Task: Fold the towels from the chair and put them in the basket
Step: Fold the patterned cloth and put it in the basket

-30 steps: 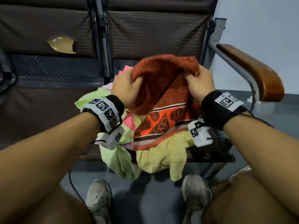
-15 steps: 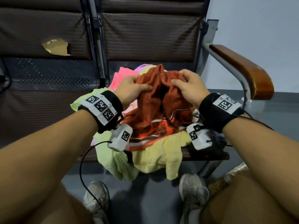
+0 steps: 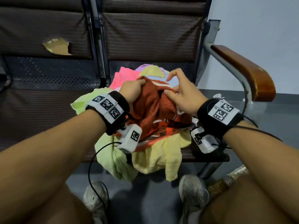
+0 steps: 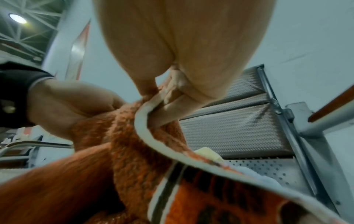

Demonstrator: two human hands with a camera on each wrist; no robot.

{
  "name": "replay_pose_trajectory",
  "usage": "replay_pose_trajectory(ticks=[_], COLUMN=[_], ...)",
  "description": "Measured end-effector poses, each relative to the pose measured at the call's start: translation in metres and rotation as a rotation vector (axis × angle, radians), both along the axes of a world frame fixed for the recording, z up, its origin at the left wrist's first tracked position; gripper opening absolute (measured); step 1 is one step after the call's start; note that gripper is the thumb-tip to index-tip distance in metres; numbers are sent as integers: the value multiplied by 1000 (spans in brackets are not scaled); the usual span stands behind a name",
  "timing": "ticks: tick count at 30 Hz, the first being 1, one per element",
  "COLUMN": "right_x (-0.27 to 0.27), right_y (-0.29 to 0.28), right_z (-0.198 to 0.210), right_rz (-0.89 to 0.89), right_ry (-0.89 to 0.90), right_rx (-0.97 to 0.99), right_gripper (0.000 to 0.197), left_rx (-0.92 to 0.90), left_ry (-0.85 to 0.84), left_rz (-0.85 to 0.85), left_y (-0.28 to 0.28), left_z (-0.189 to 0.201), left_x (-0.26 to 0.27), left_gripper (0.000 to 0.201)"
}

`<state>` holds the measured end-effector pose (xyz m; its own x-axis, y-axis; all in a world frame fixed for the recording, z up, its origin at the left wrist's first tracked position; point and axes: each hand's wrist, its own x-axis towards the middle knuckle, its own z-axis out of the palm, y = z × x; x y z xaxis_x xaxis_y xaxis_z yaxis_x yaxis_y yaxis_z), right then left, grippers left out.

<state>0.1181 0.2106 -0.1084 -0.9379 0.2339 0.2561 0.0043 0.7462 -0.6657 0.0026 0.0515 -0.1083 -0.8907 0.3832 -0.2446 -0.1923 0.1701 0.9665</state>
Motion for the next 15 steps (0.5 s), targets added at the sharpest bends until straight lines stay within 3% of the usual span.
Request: replay_pose_trajectory(ticks=[2,4,7,8,12,15], right_x=[3,2,0,-1,-11,-14], right_y=[-7,-11,-22,-26,-39,-37], right_z=[6,9,4,1,-6,-9], right_rz=[142,208,108,52,-69,-75], right_ry=[26,-108,-305,-287,-232,-189], right_rx=[98,181,153,118,20,-18], right_gripper=[18,28,30,27,46,33], left_rx=[114,201,242,243,189,193], left_ry=[-84,-151,-198,-193,-180,-183], left_rz=[22,84,44,10,-106,-192], left_y=[2,5,12,14,11,3], left_z=[5,11,17,19,27,30], left_x=[4,6,17,23,34,34], left_gripper=[34,32,27,30,36,31])
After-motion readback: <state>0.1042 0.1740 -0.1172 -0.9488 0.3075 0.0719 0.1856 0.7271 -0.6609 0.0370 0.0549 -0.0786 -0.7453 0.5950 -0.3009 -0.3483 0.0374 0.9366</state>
